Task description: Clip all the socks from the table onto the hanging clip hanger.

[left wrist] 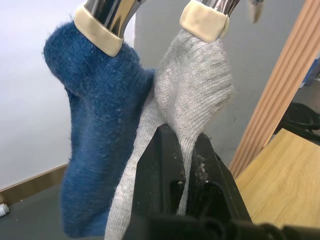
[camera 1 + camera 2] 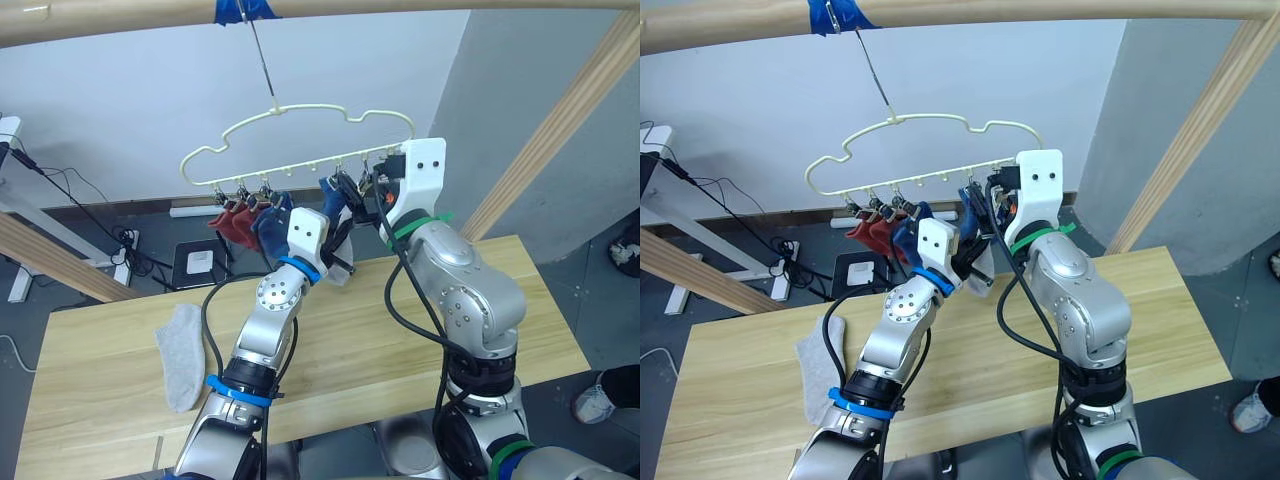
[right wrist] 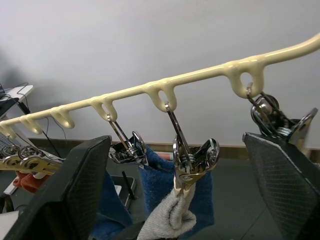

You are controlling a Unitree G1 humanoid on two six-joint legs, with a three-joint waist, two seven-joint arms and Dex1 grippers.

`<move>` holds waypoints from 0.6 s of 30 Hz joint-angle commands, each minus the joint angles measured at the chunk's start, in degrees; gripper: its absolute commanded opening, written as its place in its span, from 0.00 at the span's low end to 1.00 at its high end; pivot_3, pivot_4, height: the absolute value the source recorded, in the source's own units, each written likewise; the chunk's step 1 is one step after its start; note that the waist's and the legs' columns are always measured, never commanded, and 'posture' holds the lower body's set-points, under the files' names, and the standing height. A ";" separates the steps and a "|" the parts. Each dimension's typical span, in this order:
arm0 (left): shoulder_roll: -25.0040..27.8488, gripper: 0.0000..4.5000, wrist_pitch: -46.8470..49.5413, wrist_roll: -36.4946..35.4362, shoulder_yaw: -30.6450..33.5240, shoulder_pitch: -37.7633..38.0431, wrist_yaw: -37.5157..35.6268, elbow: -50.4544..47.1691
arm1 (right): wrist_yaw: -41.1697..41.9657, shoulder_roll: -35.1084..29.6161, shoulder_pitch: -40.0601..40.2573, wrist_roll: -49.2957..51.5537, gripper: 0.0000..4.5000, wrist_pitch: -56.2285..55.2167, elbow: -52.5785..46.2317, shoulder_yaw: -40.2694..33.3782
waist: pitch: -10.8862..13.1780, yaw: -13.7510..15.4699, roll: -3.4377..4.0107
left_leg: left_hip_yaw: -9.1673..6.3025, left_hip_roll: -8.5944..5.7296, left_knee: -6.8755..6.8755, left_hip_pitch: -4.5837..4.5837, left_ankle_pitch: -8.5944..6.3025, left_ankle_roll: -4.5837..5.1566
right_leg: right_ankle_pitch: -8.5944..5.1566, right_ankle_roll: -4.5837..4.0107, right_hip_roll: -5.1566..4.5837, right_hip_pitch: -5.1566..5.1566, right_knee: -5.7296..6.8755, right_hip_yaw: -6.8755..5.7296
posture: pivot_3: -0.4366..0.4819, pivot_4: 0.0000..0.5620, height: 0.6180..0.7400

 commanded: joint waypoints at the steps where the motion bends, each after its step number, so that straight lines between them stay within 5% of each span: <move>1: -0.10 0.23 -0.58 -0.67 -0.15 -0.27 -1.04 -2.16 | 1.47 -0.92 0.76 0.99 1.00 0.89 -4.49 0.91 | 0.00 -0.16 0.00 | 0.00 0.00 0.00 0.00 0.00 0.00 | 0.00 0.00 0.00 0.00 0.00 0.00 | 0.09 0.44 1.00; 8: 2.07 0.70 1.66 -2.40 -0.50 1.03 -5.81 -4.20 | 6.30 -6.58 3.22 2.50 1.00 4.21 -10.21 3.16 | 0.00 -0.87 0.00 | -0.01 -0.02 0.00 -0.01 0.00 0.01 | 0.00 0.01 -0.01 0.00 0.01 0.00 | 0.09 0.44 1.00; 18: 14.07 0.70 5.59 -12.14 -0.44 4.86 -25.72 -14.83 | 11.50 -15.17 8.22 3.21 1.00 2.42 -18.18 4.09 | 0.00 -0.94 0.00 | -0.03 0.00 -0.02 0.02 0.02 0.03 | -0.01 0.01 0.01 0.00 0.01 0.00 | 0.09 0.45 1.00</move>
